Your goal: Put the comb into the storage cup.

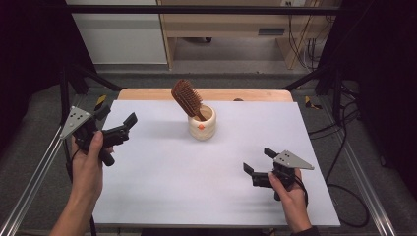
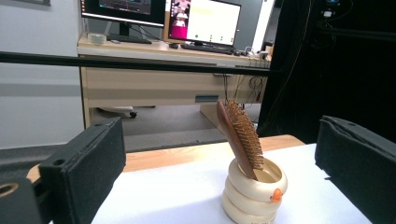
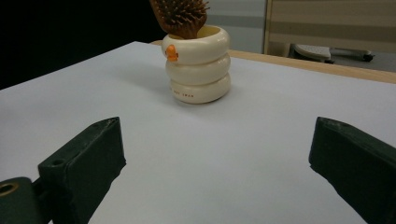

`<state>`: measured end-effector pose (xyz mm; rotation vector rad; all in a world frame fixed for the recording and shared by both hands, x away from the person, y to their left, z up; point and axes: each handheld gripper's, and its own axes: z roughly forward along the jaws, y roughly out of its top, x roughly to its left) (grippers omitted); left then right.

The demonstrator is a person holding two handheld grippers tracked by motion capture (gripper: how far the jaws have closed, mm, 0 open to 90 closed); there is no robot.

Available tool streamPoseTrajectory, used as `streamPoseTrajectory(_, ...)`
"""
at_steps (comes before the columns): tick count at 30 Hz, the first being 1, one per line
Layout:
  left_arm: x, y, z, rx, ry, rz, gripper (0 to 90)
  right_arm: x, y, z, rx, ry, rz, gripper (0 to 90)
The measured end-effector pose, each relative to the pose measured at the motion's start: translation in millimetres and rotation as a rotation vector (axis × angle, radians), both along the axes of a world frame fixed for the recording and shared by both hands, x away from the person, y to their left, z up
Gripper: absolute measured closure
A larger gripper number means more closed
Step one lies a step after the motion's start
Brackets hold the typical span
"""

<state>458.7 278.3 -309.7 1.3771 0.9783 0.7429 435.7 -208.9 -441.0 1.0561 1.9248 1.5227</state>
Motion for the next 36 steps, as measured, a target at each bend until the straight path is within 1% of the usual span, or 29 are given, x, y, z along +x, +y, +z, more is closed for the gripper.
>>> streamPoseTrajectory(5,-7.1,4.5,0.8,-0.004,-0.003,-0.002,1.4,0.6,-3.4,5.1,0.009,0.001,-0.009,3.5)
streamPoseTrajectory(7,-10.1,6.6,1.3,-0.001,-0.006,0.001,1.2,1.0,-4.0,7.3,0.004,0.005,-0.010,3.4)
streamPoseTrajectory(9,-13.2,8.8,1.1,-0.008,-0.009,-0.001,1.0,1.3,-4.8,9.6,-0.001,0.007,-0.006,3.3)
streamPoseTrajectory(12,-18.9,11.3,-2.0,0.005,-0.017,-0.003,1.0,0.8,-6.8,11.7,0.005,0.012,-0.003,3.3)
streamPoseTrajectory(17,-28.0,14.6,-9.7,0.024,-0.031,0.001,1.0,-3.0,-10.6,13.1,-0.007,0.013,-0.014,3.6)
streamPoseTrajectory(20,-34.6,17.3,-17.0,0.029,-0.032,0.009,0.9,-6.4,-14.4,14.0,-0.011,-0.002,-0.014,4.4)
streamPoseTrajectory(25,-44.6,22.7,-28.3,0.049,-0.033,0.018,0.9,-10.7,-22.5,12.1,-0.011,-0.044,-0.036,4.4)
streamPoseTrajectory(29,-49.6,27.1,-36.1,0.049,-0.028,0.023,1.0,-13.6,-28.8,11.4,-0.008,-0.065,-0.049,4.0)
streamPoseTrajectory(32,-51.6,29.2,-42.4,0.049,-0.019,0.030,1.0,-16.0,-32.2,11.2,-0.010,-0.074,-0.055,3.7)
streamPoseTrajectory(36,-53.8,29.4,-50.9,0.066,-0.011,0.028,1.0,-20.1,-37.6,9.6,-0.015,-0.079,-0.062,3.5)
